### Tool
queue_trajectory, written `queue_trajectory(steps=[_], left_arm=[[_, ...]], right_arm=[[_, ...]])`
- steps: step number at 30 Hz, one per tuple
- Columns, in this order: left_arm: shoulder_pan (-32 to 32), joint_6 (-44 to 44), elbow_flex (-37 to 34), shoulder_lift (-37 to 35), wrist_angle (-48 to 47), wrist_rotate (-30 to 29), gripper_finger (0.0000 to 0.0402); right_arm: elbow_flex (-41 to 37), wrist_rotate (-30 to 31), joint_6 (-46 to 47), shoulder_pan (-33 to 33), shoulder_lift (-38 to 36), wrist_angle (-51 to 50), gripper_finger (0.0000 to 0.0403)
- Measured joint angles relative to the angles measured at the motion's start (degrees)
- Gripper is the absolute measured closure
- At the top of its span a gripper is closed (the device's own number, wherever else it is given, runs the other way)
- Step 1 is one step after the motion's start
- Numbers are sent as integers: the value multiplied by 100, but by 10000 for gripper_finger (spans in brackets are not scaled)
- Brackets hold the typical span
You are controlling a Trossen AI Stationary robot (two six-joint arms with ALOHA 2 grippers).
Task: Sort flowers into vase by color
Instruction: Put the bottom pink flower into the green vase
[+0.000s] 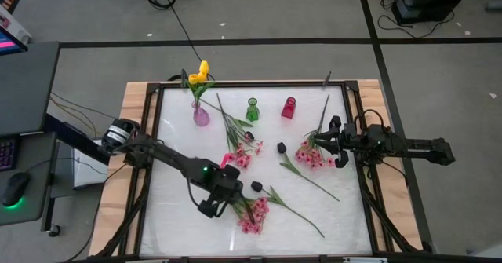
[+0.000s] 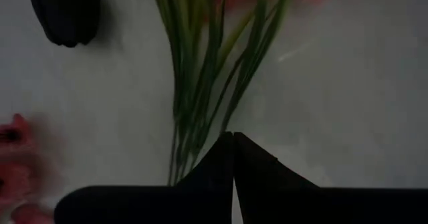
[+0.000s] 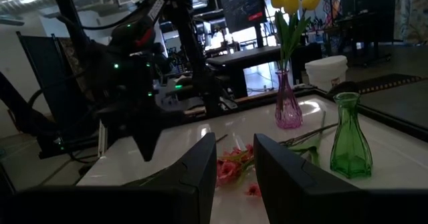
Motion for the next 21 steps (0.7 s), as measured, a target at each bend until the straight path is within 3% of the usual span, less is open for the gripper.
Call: queue_trajectory(steps=[7,12,21], left_arm=[[152,725,0,0,-67,-6,389],[197,737,0,0,-93,-23,380],[297,1119,0,0,-99,-48,269]], right_arm=[[-1,1,0,0,0,1,292],[-1,0,0,1,1,0,292],[-1,2,0,1,1,2,292]])
